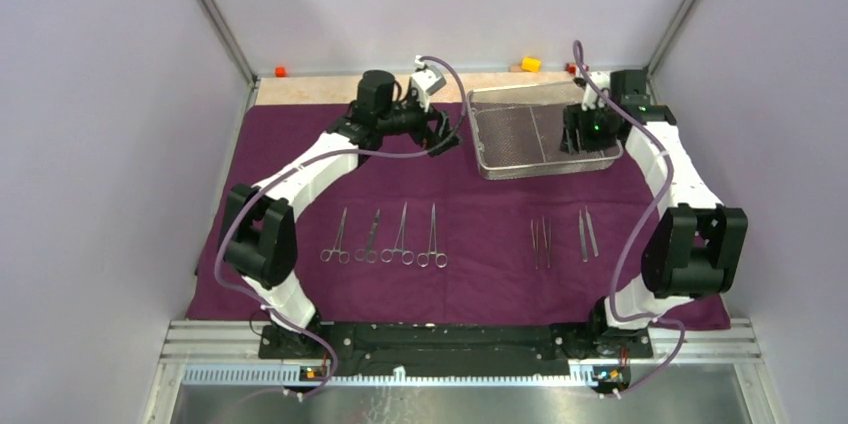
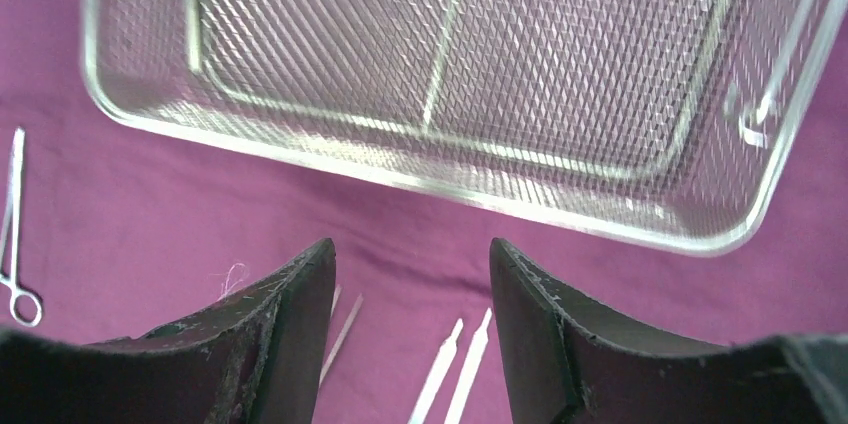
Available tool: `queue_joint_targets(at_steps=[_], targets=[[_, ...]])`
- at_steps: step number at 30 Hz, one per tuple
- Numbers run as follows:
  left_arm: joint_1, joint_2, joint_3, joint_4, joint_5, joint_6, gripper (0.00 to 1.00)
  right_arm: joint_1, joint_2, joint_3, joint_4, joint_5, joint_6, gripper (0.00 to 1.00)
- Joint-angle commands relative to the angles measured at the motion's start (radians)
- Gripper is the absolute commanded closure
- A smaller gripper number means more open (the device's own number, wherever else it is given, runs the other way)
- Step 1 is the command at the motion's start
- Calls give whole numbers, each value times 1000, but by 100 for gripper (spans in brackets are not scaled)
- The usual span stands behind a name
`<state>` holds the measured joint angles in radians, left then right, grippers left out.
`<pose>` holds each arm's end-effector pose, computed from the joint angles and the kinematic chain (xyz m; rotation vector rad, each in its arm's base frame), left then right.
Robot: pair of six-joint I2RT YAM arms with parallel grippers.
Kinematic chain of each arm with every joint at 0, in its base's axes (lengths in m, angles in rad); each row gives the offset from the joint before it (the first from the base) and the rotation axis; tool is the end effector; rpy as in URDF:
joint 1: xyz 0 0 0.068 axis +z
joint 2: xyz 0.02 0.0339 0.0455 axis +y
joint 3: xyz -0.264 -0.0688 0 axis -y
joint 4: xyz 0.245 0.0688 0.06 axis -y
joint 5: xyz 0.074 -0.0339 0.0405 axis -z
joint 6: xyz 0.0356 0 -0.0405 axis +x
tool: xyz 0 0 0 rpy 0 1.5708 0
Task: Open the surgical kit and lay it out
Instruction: Place the medical item in the surgical kit.
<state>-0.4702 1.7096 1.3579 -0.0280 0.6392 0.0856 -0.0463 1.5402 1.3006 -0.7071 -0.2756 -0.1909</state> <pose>0.3492 -0.2013 0.3089 0.9424 1.7312 -0.8739 0.3275 -0.0055 0.2897 -0.2899 2.4663 0.2469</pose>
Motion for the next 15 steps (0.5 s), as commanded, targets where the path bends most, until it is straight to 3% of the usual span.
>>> queue_joint_targets(at_steps=[1, 10, 15], targets=[[62, -69, -30, 1, 62, 16, 1, 80, 89, 132, 86, -16, 31, 42], [212, -53, -76, 10, 155, -29, 1, 205, 391, 361, 143, -16, -17, 43], [255, -41, -121, 10, 136, 56, 1, 232, 521, 466, 153, -54, -53, 43]])
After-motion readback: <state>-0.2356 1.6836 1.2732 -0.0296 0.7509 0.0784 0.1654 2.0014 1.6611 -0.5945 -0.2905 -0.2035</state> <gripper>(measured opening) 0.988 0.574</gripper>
